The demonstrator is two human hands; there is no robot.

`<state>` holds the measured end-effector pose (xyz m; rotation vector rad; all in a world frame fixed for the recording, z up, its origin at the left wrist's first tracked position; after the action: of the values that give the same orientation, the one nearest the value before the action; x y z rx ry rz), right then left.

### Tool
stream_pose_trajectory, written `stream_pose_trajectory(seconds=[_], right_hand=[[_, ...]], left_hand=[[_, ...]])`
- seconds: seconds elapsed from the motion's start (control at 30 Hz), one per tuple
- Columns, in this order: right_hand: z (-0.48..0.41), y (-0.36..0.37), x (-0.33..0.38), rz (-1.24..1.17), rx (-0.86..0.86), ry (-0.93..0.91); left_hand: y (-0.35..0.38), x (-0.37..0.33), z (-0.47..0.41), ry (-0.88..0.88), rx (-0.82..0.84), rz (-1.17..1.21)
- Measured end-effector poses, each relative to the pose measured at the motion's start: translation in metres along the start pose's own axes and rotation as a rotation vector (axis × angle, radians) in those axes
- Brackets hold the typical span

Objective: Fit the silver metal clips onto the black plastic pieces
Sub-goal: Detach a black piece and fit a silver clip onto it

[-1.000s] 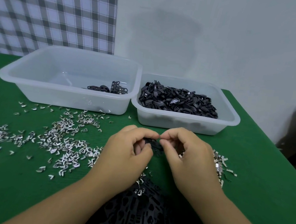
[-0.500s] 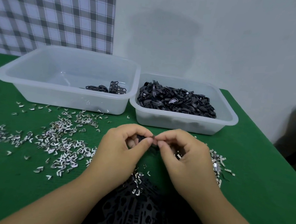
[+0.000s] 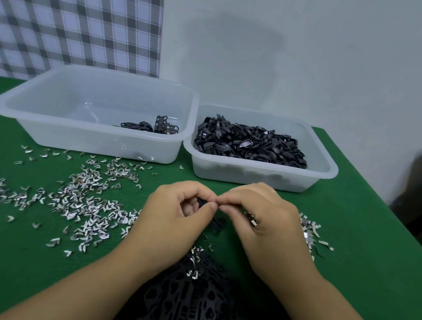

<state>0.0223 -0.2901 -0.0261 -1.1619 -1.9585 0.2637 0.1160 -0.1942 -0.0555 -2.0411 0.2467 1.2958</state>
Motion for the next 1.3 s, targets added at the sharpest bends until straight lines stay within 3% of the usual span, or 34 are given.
stream_pose_trajectory(seconds=[0.23, 1.03, 1.3], right_hand=[[0.002, -0.017, -0.013, 0.002, -0.167, 0.156], [0.001, -0.015, -0.008, 0.094, -0.161, 0.161], [0.003, -0.012, -0.015, -0.045, -0.146, 0.254]], left_hand=[[-0.002, 0.008, -0.003, -0.089, -0.039, 0.202], [0.001, 0.005, -0.002, -0.087, -0.019, 0.213], [0.001, 0.005, -0.001, -0.083, -0.001, 0.221]])
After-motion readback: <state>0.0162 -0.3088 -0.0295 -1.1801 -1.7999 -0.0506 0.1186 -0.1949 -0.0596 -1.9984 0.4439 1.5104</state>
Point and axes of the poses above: each hand's wrist, its own z-axis away from the middle knuckle, its own y-axis out of the palm, x = y × z, the point moved 6 cm from there along -z, towards the middle knuckle, and after that the axes turned 11 degrees about -z, right-handed, at the moved point
